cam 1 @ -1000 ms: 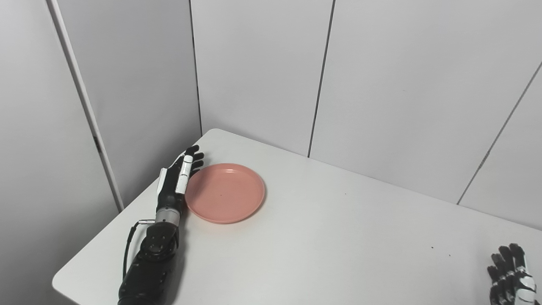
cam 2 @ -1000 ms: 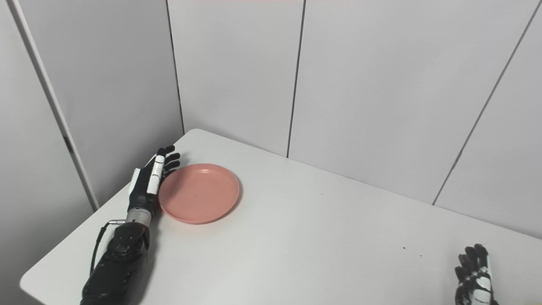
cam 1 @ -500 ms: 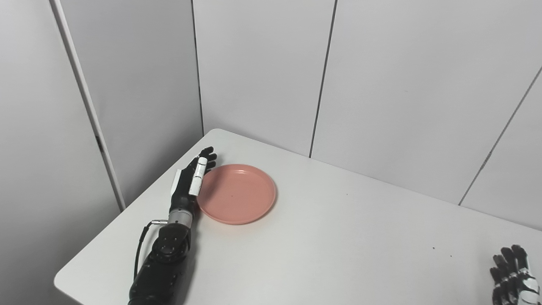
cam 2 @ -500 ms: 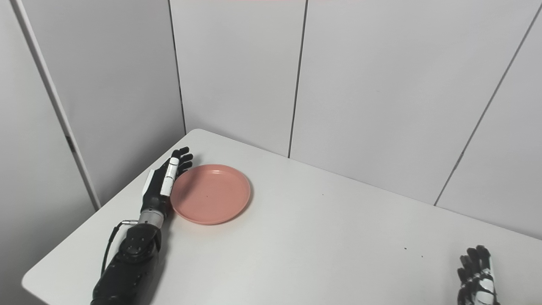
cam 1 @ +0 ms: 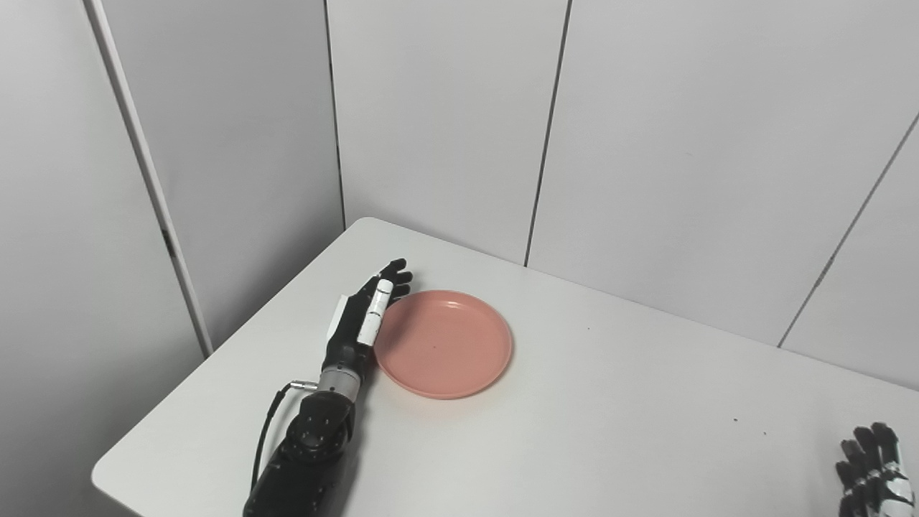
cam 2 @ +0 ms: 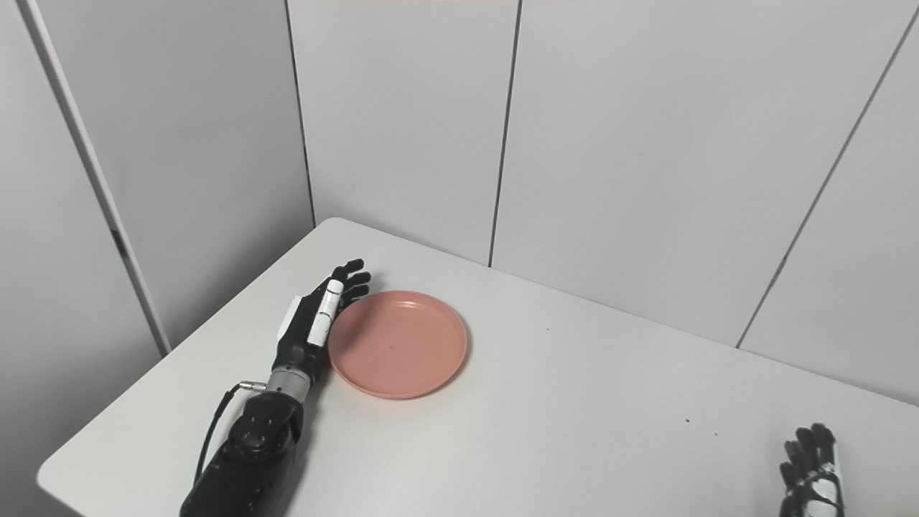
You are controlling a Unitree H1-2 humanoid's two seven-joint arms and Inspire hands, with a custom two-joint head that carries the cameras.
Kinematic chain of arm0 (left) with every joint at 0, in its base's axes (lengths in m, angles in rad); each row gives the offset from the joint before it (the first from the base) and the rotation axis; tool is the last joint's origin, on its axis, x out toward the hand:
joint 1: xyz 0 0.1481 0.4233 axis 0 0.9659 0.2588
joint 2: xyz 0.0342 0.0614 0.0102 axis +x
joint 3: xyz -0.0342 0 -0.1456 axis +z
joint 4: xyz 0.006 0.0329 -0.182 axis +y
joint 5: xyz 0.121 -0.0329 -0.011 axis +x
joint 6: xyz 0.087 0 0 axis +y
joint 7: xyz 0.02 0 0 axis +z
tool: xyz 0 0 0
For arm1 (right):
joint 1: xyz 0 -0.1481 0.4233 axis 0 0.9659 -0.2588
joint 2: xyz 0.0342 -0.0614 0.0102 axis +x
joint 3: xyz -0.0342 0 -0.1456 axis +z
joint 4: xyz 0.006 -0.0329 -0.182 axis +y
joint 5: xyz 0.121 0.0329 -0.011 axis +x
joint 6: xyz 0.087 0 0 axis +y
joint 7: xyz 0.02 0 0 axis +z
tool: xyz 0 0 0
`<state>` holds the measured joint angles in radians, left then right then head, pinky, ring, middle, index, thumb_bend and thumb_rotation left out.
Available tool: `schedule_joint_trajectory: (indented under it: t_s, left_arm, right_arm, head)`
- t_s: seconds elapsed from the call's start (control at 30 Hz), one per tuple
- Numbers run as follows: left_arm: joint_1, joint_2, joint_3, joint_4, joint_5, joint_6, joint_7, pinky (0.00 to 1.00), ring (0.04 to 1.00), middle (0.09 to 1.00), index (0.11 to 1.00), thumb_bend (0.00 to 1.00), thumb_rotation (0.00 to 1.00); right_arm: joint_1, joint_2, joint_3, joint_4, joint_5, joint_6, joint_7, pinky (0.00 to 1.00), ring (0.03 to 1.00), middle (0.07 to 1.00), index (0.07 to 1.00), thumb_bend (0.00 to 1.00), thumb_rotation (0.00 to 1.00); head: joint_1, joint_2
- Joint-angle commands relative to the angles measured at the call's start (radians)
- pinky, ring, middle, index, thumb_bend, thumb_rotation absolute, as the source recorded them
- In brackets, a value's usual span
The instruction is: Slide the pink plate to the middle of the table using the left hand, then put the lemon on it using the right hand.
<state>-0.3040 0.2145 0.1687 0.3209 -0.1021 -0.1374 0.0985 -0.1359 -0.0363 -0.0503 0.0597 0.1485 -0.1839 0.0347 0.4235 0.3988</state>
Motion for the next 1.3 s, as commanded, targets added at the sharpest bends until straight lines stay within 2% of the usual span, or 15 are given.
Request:
schedule_joint_trajectory:
  t_s: [0.0, 0.2, 0.3, 0.4, 0.6, 0.63, 0.83, 1.27]
  left_arm:
    - [-0.008, -0.018, -0.018, -0.014, 0.015, -0.005, -0.013, 0.84, 0.83, 0.832, 0.823, 0.67, 1.0]
    - [0.003, -0.054, -0.051, -0.047, 0.034, 0.043, -0.017, 0.84, 0.837, 0.84, 0.83, 0.69, 1.0]
    - [0.01, -0.068, -0.06, -0.052, 0.035, 0.05, -0.024, 0.83, 0.837, 0.84, 0.828, 0.69, 1.0]
    - [0.016, -0.078, -0.067, -0.056, 0.033, 0.05, -0.039, 0.85, 0.835, 0.838, 0.822, 0.69, 1.0]
    - [0.027, -0.072, -0.09, -0.091, 0.044, 0.074, -0.07, 0.86, 0.849, 0.852, 0.84, 0.69, 1.0]
    - [0.028, -0.073, -0.092, -0.095, 0.041, 0.074, -0.074, 0.85, 0.847, 0.85, 0.838, 0.68, 1.0]
    - [0.024, -0.085, -0.101, -0.102, 0.025, 0.078, -0.098, 0.86, 0.851, 0.852, 0.843, 0.67, 1.0]
    - [0.014, -0.109, -0.1, -0.091, -0.008, 0.08, -0.124, 0.85, 0.857, 0.851, 0.837, 0.69, 1.0]
  right_arm:
    - [0.011, -0.005, 0.008, -0.012, 0.005, 0.012, 0.022, 1.0, 0.993, 0.987, 0.988, 0.67, 1.0]
    - [0.005, 0.003, 0.012, -0.003, 0.006, 0.0, 0.024, 1.0, 1.0, 0.997, 0.999, 0.65, 1.0]
    - [0.002, 0.012, 0.011, 0.007, 0.014, -0.003, 0.026, 1.0, 1.0, 0.997, 0.999, 0.64, 1.0]
    - [-0.004, 0.017, 0.01, 0.027, 0.011, -0.014, 0.025, 1.0, 0.99, 0.985, 0.987, 0.68, 1.0]
    - [-0.004, 0.05, 0.019, 0.039, -0.022, -0.033, 0.003, 1.0, 0.974, 0.968, 0.967, 0.72, 1.0]
    - [-0.004, 0.056, 0.02, 0.038, -0.029, -0.034, -0.003, 1.0, 0.968, 0.959, 0.958, 0.73, 1.0]
    - [-0.007, 0.09, 0.033, 0.034, -0.067, -0.019, -0.027, 1.0, 0.964, 0.955, 0.954, 0.75, 1.0]
    - [-0.02, 0.124, 0.068, 0.023, -0.101, 0.004, -0.04, 1.0, 0.978, 0.967, 0.962, 0.75, 1.0]
  head:
    - [-0.016, 0.006]
    - [-0.062, 0.024]
    - [-0.113, 0.039]
    - [-0.143, 0.049]
    - [-0.268, 0.085]
    - [-0.268, 0.085]
    - [-0.347, 0.103]
    - [-0.508, 0.131]
